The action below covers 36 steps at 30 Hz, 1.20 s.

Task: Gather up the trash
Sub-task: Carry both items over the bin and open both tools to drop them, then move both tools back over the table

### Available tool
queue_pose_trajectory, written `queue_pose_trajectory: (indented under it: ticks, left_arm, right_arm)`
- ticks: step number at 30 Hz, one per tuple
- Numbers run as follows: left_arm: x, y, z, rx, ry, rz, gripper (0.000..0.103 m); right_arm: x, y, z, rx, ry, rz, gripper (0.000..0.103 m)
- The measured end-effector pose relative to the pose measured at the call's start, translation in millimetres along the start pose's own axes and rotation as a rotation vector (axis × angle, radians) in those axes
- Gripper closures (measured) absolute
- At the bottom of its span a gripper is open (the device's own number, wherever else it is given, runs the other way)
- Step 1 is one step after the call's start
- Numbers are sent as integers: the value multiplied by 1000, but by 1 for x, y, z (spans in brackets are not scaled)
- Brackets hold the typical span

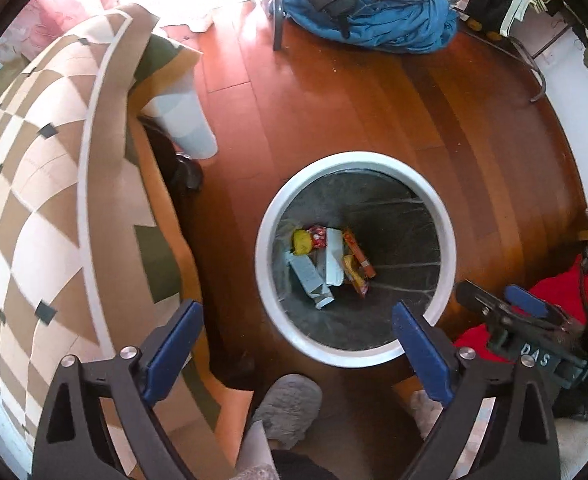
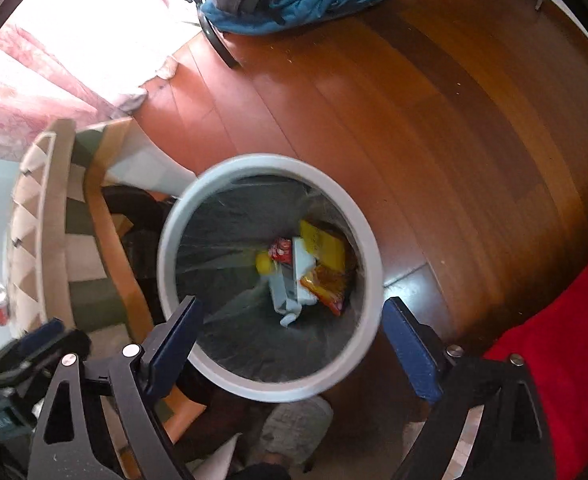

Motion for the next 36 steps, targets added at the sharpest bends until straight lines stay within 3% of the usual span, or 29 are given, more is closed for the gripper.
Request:
queue_pose_trajectory:
  ticks: [1, 8, 17, 23, 28, 32, 36]
  left_arm:
    - [-3, -1, -1, 6, 3, -2, 6]
    - [-20, -15, -3, 45, 22, -21, 6]
    - [-24, -45, -9, 48, 38, -67, 6]
    - [-30, -84, -13, 45, 57, -130, 6]
    - [-48, -141, -6, 62, 48, -225, 6]
    - [-64, -186, 14, 68, 9, -296, 6]
    - [-85, -226, 62, 83, -68, -364, 6]
  right_arm:
    - [-3, 1, 1, -20, -10, -2, 0]
    - [-33, -13, -1, -158, -73, -45, 0]
    - [-51, -48, 7, -186, -106, -88, 0]
    - [-59, -85, 12, -172, -103, -130, 0]
    - [-72, -137, 19, -136, -96, -200, 0]
    - [-88, -187, 34, -85, -96, -264, 0]
    - [-106, -234, 63, -20, -118, -319, 0]
Point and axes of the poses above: each gripper's, at about its wrist camera, not at the fingertips, and y roughly the way its jaws point, z to its left, x to its top, the point moved 4 cm from there along y, roughly the way its jaws point, and after that the axes turned 11 degrees about y, right-handed, at the moved point
